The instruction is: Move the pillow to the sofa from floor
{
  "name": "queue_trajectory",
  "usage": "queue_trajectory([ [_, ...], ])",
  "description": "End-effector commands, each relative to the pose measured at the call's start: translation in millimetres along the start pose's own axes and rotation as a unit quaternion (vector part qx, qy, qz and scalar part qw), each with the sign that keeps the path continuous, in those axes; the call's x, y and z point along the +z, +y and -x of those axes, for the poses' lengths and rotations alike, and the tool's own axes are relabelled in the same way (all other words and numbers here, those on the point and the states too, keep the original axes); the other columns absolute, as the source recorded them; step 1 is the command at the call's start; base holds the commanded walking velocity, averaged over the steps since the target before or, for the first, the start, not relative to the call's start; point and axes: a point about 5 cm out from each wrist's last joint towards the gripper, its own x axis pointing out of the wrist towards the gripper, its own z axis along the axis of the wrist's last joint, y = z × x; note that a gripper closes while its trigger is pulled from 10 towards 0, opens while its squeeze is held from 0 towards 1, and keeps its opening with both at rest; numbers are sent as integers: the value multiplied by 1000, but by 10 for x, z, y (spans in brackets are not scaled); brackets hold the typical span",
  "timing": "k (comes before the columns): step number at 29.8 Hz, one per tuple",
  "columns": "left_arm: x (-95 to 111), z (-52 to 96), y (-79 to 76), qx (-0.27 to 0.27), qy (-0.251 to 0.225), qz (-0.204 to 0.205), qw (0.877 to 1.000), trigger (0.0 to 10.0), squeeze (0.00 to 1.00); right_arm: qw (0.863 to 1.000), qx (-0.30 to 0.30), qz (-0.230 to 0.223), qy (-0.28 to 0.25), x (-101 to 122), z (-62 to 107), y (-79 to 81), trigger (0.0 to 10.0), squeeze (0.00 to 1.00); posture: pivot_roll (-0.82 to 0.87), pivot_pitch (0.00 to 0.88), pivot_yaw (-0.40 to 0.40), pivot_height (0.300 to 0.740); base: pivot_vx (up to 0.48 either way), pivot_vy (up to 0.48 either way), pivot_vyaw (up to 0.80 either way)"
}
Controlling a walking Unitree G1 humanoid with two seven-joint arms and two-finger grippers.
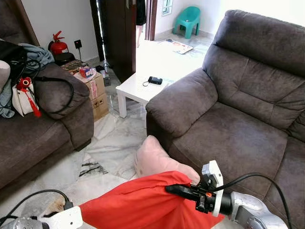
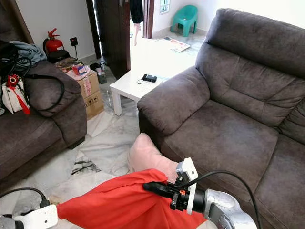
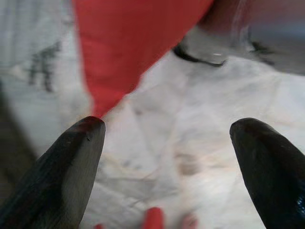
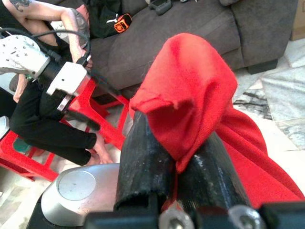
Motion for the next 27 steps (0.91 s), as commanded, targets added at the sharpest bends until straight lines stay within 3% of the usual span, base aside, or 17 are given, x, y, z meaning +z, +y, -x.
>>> queue_trajectory([
  [1,28,61,132,39,-2,-26,999,10000,0,997,46,47,-50,266,-10,109,10000,0,110,0,-84,740,0,0,0],
  [5,15,56,173,49,-6,-31,998,10000,0,996,59,50,-42,242,-8,130,10000,0,112,0,-85,740,0,0,0],
  [12,-5,-52,102,31,-46,16,998,10000,0,995,71,52,-41,254,50,145,10000,0,105,0,-84,740,0,0,0],
  [15,-39,-104,75,29,-46,17,998,10000,0,995,81,50,-40,258,66,168,10000,0,101,0,-86,740,0,0,0],
  [21,-88,-188,61,22,-45,6,999,10000,0,993,98,47,-38,273,115,218,10000,0,92,0,-90,740,0,0,0],
  [27,-86,-207,162,43,-35,-30,998,10000,0,993,101,48,-38,286,135,222,10000,0,90,0,-97,740,0,0,0],
])
